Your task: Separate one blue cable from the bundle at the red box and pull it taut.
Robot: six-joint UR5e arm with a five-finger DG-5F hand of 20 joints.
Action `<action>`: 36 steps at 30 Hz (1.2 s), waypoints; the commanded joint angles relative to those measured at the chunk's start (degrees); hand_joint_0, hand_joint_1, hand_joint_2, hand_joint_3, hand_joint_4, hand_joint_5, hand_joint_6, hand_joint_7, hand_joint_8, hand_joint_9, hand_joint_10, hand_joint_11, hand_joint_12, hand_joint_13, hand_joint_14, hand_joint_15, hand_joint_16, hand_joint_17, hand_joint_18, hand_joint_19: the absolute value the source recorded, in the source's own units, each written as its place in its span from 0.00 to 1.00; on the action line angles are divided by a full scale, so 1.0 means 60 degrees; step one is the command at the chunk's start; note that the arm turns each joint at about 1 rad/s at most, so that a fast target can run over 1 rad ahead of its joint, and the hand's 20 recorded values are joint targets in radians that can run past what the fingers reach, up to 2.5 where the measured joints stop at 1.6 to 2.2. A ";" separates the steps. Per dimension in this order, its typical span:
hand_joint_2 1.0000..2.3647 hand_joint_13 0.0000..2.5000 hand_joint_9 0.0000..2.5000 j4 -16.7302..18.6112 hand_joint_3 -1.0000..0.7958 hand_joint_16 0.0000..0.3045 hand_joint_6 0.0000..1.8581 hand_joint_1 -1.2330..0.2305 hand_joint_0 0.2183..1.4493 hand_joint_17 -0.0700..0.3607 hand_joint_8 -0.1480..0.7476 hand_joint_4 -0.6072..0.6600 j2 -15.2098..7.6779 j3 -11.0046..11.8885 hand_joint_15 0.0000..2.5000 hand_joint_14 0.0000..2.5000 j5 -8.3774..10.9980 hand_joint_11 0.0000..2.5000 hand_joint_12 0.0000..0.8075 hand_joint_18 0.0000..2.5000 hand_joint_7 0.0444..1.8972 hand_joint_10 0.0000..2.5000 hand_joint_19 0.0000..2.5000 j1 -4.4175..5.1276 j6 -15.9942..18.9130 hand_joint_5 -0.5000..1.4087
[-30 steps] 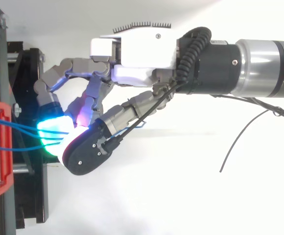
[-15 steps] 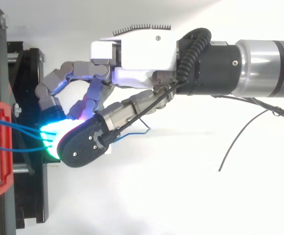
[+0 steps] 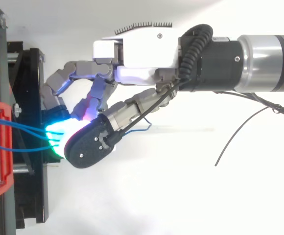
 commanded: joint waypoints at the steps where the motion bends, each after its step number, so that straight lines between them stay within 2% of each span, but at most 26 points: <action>1: 0.01 0.34 0.51 -0.0116 0.37 0.16 0.45 0.33 0.34 0.42 0.52 0.49 0.0036 0.0032 0.26 0.01 -0.0024 0.51 0.48 0.36 0.66 0.01 0.35 -0.0031 -0.0031 0.19; 3: 0.02 0.34 0.51 -0.0160 0.44 0.16 0.46 0.28 0.36 0.42 0.51 0.48 0.0036 0.0061 0.26 0.01 -0.0024 0.53 0.48 0.37 0.71 0.01 0.35 -0.0031 -0.0031 0.18; 6: 0.02 0.35 0.51 -0.0321 0.45 0.16 0.48 0.25 0.39 0.41 0.51 0.42 0.0036 0.0134 0.26 0.01 -0.0024 0.54 0.47 0.37 0.70 0.01 0.34 -0.0046 -0.0031 0.18; 9: 0.01 0.35 0.51 -0.0350 0.35 0.16 0.49 0.22 0.46 0.41 0.50 0.36 0.0036 0.0134 0.26 0.01 -0.0024 0.54 0.47 0.36 0.66 0.01 0.34 -0.0046 -0.0031 0.17; 12: 0.00 0.36 0.52 -0.0365 0.28 0.15 0.49 0.20 0.50 0.40 0.50 0.33 0.0036 0.0149 0.27 0.01 -0.0024 0.54 0.45 0.36 0.70 0.01 0.33 -0.0031 -0.0031 0.18; 17: 0.00 0.37 0.53 -0.0365 0.28 0.15 0.49 0.20 0.48 0.40 0.51 0.33 0.0036 0.0134 0.27 0.01 -0.0024 0.54 0.45 0.37 0.74 0.01 0.32 -0.0046 -0.0031 0.19; 30: 0.00 0.38 0.56 -0.0365 0.28 0.15 0.48 0.18 0.37 0.39 0.52 0.43 0.0036 0.0149 0.27 0.01 -0.0010 0.55 0.46 0.38 0.67 0.01 0.33 -0.0090 -0.0031 0.21; 36: 0.00 0.38 0.56 -0.0380 0.28 0.15 0.48 0.16 0.34 0.40 0.51 0.44 0.0036 0.0134 0.28 0.01 -0.0010 0.54 0.46 0.38 0.64 0.01 0.33 -0.0090 -0.0031 0.21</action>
